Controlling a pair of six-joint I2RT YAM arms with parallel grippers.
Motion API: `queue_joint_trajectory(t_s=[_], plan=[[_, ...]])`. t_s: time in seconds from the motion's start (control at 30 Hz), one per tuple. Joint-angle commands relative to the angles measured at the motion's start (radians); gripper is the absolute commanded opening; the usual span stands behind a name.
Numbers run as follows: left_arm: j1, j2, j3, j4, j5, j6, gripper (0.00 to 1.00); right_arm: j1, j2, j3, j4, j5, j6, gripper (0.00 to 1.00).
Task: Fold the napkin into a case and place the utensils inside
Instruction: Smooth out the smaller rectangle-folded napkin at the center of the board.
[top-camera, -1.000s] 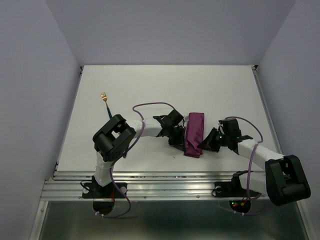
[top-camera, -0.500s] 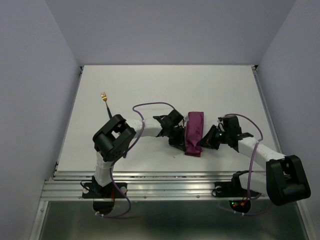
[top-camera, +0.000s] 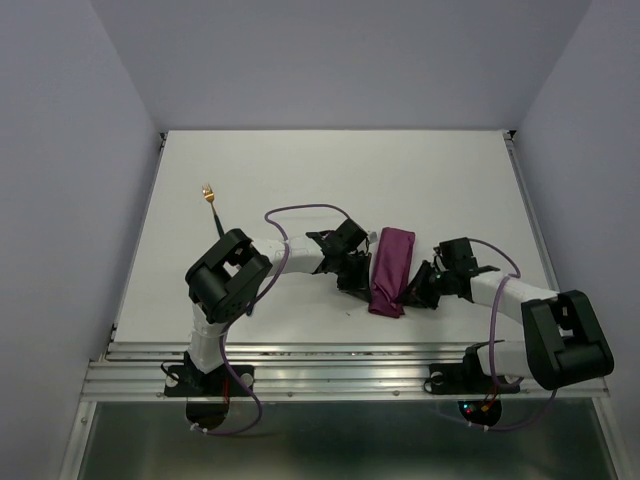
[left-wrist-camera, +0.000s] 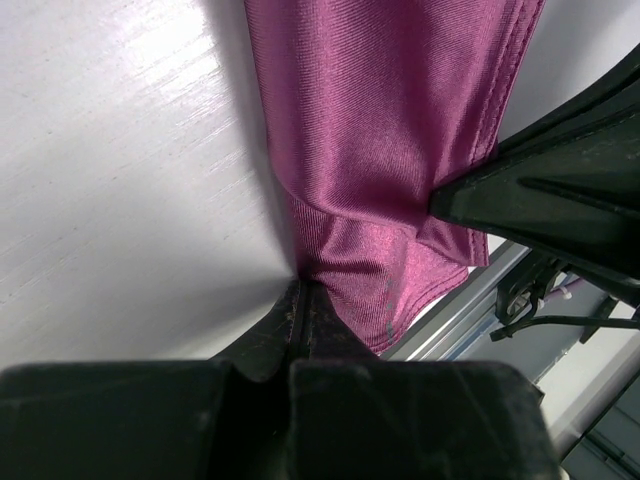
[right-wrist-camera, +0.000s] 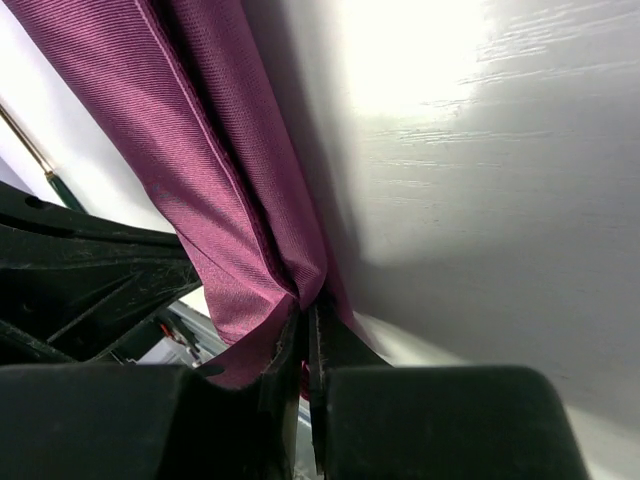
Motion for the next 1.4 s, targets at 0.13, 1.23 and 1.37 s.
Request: queue_joint_trajectory(t_s=[0.13, 1.23, 1.37], plan=[[-0.008, -0.098, 0.001, -0.053, -0.076, 0.06, 0.0, 0.011, 0.037, -0.004, -0.033, 0.112, -0.045, 0.13], [-0.002, -0.09, 0.07, -0.052, -0.068, 0.068, 0.0, 0.011, -0.261, 0.022, -0.303, 0.179, -0.087, 0.36], [-0.014, -0.077, 0.073, -0.046, -0.066, 0.065, 0.0, 0.011, -0.264, 0.037, -0.302, 0.173, -0.082, 0.24]])
